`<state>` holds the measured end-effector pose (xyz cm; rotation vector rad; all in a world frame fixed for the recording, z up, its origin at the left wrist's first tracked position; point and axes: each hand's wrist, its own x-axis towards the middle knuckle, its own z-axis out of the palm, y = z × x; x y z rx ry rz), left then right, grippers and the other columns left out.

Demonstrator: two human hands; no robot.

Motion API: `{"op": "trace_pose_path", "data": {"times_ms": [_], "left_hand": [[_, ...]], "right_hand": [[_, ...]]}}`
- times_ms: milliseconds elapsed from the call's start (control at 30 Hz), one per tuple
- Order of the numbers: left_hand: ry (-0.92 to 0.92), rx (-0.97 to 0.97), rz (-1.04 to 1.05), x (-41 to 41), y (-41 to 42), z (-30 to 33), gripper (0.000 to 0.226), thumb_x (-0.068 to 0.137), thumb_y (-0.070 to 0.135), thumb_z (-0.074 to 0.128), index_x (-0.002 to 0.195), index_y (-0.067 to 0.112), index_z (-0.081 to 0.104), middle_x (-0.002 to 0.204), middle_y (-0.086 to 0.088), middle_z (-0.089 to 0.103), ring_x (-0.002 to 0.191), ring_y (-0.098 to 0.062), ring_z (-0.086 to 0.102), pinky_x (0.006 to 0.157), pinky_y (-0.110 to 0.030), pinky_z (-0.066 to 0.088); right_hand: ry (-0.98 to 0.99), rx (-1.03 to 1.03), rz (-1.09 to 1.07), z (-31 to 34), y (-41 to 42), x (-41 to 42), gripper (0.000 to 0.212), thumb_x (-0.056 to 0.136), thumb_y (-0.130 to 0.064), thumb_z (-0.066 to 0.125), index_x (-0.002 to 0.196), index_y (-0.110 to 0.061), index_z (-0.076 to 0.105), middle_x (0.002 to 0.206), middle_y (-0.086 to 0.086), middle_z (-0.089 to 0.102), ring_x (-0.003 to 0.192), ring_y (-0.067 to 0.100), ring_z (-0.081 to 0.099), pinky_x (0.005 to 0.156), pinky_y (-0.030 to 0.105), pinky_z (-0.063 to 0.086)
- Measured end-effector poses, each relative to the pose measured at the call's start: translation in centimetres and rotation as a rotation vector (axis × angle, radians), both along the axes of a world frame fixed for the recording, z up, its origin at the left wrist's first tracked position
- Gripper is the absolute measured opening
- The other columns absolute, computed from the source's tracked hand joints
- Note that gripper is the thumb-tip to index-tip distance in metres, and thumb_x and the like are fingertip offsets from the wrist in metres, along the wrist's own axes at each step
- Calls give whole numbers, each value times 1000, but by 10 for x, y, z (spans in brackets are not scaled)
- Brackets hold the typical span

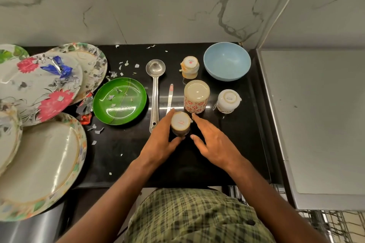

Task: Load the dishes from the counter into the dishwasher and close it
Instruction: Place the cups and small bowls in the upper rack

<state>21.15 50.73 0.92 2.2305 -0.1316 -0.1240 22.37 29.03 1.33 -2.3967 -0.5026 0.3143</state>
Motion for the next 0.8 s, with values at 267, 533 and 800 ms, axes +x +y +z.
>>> {"op": "trace_pose_path", "data": {"times_ms": [267, 533, 800], "left_hand": [[33, -51, -13, 1, -20, -4, 68, 85, 38, 83, 144, 36, 47, 137, 21, 58, 130, 4, 53, 109, -23, 46], [59, -18, -137, 3, -64, 0, 75, 83, 42, 85, 147, 40, 44, 142, 25, 55, 134, 5, 50, 113, -35, 48], [51, -8, -359, 7, -143, 8, 74, 82, 41, 87, 145, 34, 48, 140, 21, 58, 132, 0, 52, 110, -32, 49]], "right_hand": [[-20, 65, -49, -3, -17, -5, 67, 103, -26, 62, 163, -23, 33, 161, -5, 45, 149, 8, 40, 123, 36, 37], [-38, 86, -200, 3, -65, -33, 64, 103, -28, 64, 161, -26, 38, 159, -10, 48, 145, 8, 44, 119, 35, 42], [-25, 66, -434, 5, -130, -76, 63, 103, -31, 62, 161, -26, 37, 158, -8, 49, 143, 11, 46, 118, 35, 41]]}}
